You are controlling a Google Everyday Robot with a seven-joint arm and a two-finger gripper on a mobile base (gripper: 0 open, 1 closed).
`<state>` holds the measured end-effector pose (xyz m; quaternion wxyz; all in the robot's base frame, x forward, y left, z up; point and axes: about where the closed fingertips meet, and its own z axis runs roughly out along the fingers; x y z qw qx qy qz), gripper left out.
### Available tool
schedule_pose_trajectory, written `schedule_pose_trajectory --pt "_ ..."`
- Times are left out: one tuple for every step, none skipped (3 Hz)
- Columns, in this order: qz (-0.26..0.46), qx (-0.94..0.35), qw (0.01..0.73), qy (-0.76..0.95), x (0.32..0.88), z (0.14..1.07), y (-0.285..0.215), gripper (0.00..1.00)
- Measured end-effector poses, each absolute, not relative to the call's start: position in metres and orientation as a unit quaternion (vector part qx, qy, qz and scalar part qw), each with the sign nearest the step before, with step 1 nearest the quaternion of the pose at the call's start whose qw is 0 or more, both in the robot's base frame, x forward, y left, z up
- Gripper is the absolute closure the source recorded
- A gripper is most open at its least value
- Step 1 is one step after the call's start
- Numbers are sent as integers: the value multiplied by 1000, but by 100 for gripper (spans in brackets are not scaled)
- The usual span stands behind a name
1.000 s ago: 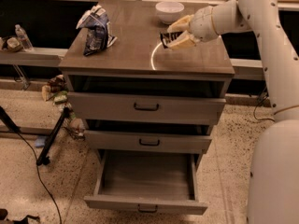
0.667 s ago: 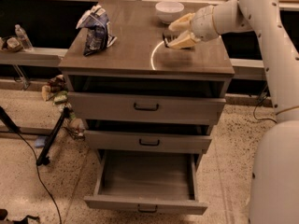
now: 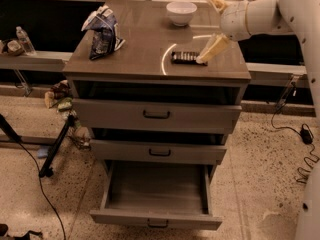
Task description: Pick rxbar chocolate from bottom drawer and place on counter
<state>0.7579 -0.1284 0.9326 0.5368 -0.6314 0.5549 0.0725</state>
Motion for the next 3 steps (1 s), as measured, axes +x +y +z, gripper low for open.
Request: schedule_pose_trajectory --pt "22 -608 572 550 736 972 -160 0" --pt "-91 -570 606 547 684 1030 -212 0" --pt "-94 -560 603 560 685 1015 -228 0"
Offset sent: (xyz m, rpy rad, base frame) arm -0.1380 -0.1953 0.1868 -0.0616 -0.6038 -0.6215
